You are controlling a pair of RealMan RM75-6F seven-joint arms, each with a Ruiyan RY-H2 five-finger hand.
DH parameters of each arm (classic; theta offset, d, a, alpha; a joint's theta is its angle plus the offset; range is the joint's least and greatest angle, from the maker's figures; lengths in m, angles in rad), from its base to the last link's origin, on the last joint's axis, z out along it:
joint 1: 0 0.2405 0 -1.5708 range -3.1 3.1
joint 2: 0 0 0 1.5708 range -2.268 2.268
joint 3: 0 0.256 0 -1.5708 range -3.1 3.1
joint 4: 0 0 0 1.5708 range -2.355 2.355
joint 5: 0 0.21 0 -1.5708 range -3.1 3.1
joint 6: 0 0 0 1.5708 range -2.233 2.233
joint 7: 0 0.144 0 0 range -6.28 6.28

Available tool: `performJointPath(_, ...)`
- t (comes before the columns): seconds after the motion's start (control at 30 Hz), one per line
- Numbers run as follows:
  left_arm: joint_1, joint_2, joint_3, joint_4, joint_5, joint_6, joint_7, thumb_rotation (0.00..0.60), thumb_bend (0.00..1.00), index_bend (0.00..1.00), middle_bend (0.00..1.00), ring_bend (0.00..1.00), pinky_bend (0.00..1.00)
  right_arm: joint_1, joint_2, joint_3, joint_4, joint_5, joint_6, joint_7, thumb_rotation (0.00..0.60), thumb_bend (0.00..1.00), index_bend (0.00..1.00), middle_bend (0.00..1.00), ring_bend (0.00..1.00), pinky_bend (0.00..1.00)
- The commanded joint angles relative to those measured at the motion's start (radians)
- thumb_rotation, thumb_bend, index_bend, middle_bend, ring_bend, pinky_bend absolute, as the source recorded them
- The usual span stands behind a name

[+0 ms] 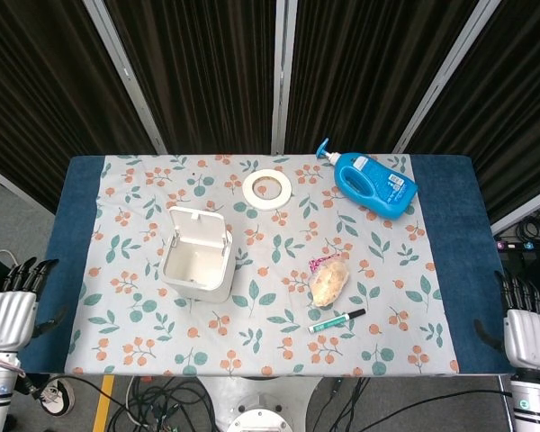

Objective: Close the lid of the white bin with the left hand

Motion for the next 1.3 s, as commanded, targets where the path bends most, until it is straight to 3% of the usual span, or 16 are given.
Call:
performJointPath(0.03, -0.027, 0.023, -0.018, -0.035, 0.017, -0.012, -0.027, 0.6, 0.28, 0.11, 0.15, 0.05, 0.13, 0.001, 0.006, 0.004, -0.004, 0.003, -0.002, 0.006, 0.6, 0.16, 0.0, 0.0, 0.0, 0.0)
performJointPath(0.17, -0.095, 0.079, -0.064, -0.11, 0.046, -0.042, -0.085, 0.6, 0.28, 0.11, 0.15, 0.05, 0.13, 0.004, 0.01, 0.007, -0.011, 0.0, 0.0, 0.01, 0.6, 0.16, 0.0, 0.0, 0.0, 0.0)
performJointPath(0.4, -0.268, 0.149, -0.167, -0.212, 0.038, -0.2, -0.179, 0.6, 0.28, 0.11, 0.15, 0.05, 0.13, 0.01, 0.005, 0.002, -0.017, -0.005, -0.008, -0.006, 0.6, 0.16, 0.0, 0.0, 0.0, 0.0)
performJointPath(0.57, -0.38, 0.169, -0.211, -0.225, -0.002, -0.348, -0.307, 0.6, 0.29, 0.11, 0.15, 0.05, 0.13, 0.011, 0.01, 0.007, -0.019, -0.003, -0.006, -0.002, 0.6, 0.16, 0.0, 0.0, 0.0, 0.0)
performJointPath(0.7, -0.466, 0.169, -0.238, -0.204, -0.036, -0.464, -0.435, 0.6, 0.36, 0.11, 0.15, 0.05, 0.13, 0.015, 0.006, 0.005, -0.012, 0.002, -0.021, -0.004, 0.6, 0.16, 0.0, 0.0, 0.0, 0.0)
performJointPath(0.97, -0.547, 0.163, -0.221, -0.173, -0.024, -0.555, -0.494, 0.6, 0.42, 0.11, 0.2, 0.05, 0.13, 0.018, -0.009, 0.008, 0.009, 0.004, -0.024, 0.008, 0.6, 0.16, 0.0, 0.0, 0.0, 0.0)
performJointPath(1.3, -0.532, 0.208, -0.17, -0.249, 0.029, -0.508, -0.501, 0.6, 0.51, 0.11, 0.26, 0.05, 0.13, 0.019, -0.027, 0.013, 0.05, 0.014, -0.031, 0.038, 0.6, 0.16, 0.0, 0.0, 0.0, 0.0)
